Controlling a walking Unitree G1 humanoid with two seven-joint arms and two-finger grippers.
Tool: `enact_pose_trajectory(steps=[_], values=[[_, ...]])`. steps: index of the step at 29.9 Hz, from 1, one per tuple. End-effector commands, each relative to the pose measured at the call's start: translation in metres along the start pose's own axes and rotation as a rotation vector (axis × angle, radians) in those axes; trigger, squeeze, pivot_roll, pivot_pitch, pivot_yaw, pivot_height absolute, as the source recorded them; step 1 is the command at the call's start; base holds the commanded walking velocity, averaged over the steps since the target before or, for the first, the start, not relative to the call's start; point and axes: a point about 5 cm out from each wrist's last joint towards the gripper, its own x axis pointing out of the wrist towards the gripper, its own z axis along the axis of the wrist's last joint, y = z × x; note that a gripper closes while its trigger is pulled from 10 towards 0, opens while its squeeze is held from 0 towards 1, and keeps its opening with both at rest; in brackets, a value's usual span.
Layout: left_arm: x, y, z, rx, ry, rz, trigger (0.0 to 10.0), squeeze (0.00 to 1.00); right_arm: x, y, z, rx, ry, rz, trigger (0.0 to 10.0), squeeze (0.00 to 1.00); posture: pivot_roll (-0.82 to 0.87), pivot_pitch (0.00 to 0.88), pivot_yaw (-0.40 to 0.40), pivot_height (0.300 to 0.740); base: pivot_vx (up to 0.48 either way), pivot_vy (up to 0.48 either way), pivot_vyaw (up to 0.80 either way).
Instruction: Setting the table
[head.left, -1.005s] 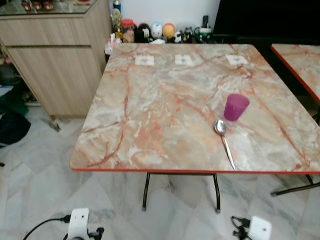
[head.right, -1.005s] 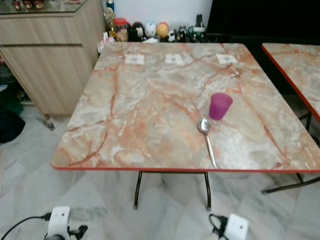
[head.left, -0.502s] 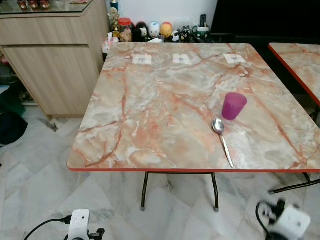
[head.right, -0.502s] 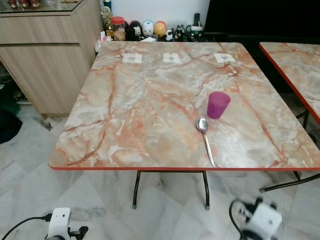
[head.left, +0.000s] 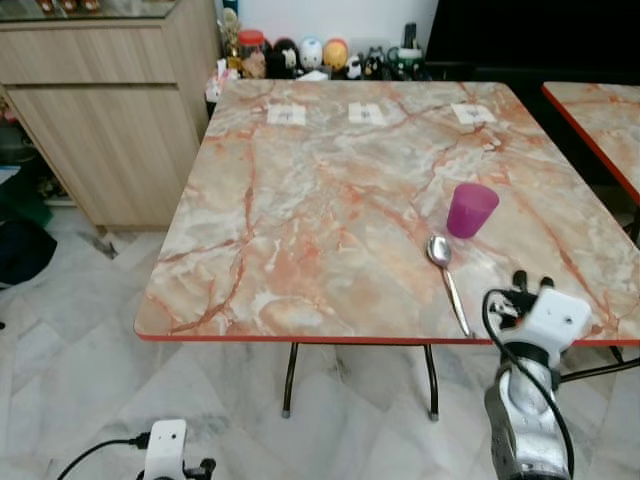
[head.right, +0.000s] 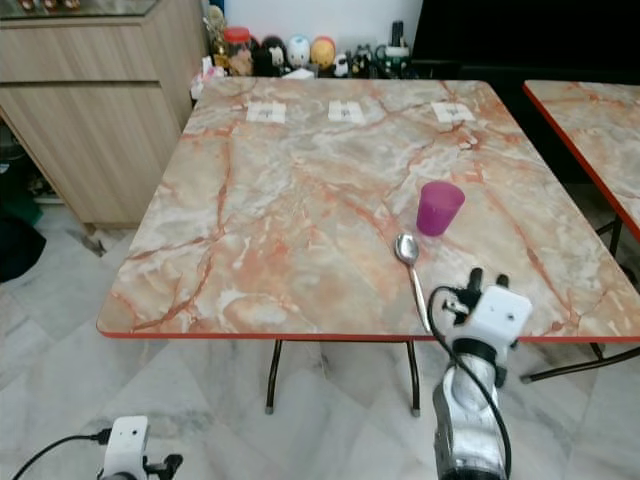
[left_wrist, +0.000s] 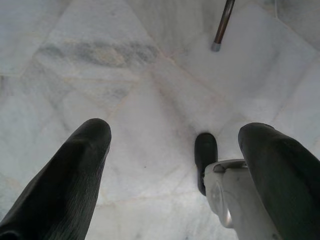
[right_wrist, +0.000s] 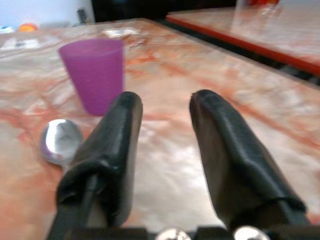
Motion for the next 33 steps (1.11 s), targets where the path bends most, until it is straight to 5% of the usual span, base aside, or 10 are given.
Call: enact_pose_trajectory(steps=[1,4,5,6,8,9,15,16,17,33], values=[[-0.001,-0.002,-0.006,0.014,0.03,-0.003,10.0,0.0,0.003,0.002,-0.006,0.023,0.09,0.012,10.0,1.0,0.08,0.048,-0.033,0.74,0.0,0.0,0.0],[0.0,-0.001,-0.004,0.013,0.026,-0.002,10.0,0.0,0.006,0.004,-0.01,0.028,0.151,0.018,10.0,1.0,0.08,0.05,-0.032,0.74,0.0,0.0,0.0],[0.0,0.0,-0.003,0.012,0.025,-0.001,10.0,0.0,0.007,0.004,-0.012,0.014,0.184,0.02,10.0,0.1,0.08,0.05,-0.032,0.74,0.0,0.0,0.0],[0.0,0.001,-0.002,0.012,0.023,-0.002,10.0,0.0,0.01,0.003,-0.017,-0.004,0.242,0.036,10.0,0.0,0.07,0.053,-0.031,0.74,0.0,0.0,0.0],[0.0,0.001,-0.002,0.012,0.023,-0.002,10.0,0.0,0.012,0.004,-0.018,0.004,0.265,0.061,10.0,0.0,0.07,0.051,-0.029,0.74,0.0,0.0,0.0],[0.0,0.001,-0.002,0.014,0.024,-0.002,10.0,0.0,0.014,0.005,-0.017,0.006,0.269,0.084,10.0,1.0,0.07,0.05,-0.031,0.74,0.0,0.0,0.0],[0.001,0.007,0.004,0.012,0.016,0.003,10.0,0.0,0.018,0.011,-0.015,0.002,0.304,0.161,10.0,1.0,0.07,0.052,-0.029,0.74,0.0,0.0,0.0],[0.001,0.007,0.004,0.012,0.016,0.003,10.0,0.0,0.02,0.011,-0.013,-0.003,0.301,0.164,10.0,0.15,0.07,0.052,-0.029,0.74,0.0,0.0,0.0],[0.001,0.006,0.005,0.013,0.016,0.003,10.0,0.0,0.021,0.011,-0.011,-0.004,0.298,0.163,10.0,0.0,0.07,0.052,-0.027,0.74,0.0,0.0,0.0],[0.002,-0.032,-0.005,0.017,0.038,-0.03,10.0,0.0,0.045,0.037,0.001,-0.055,0.366,0.329,10.0,0.0,0.08,0.052,-0.031,0.74,0.0,0.0,0.0]])
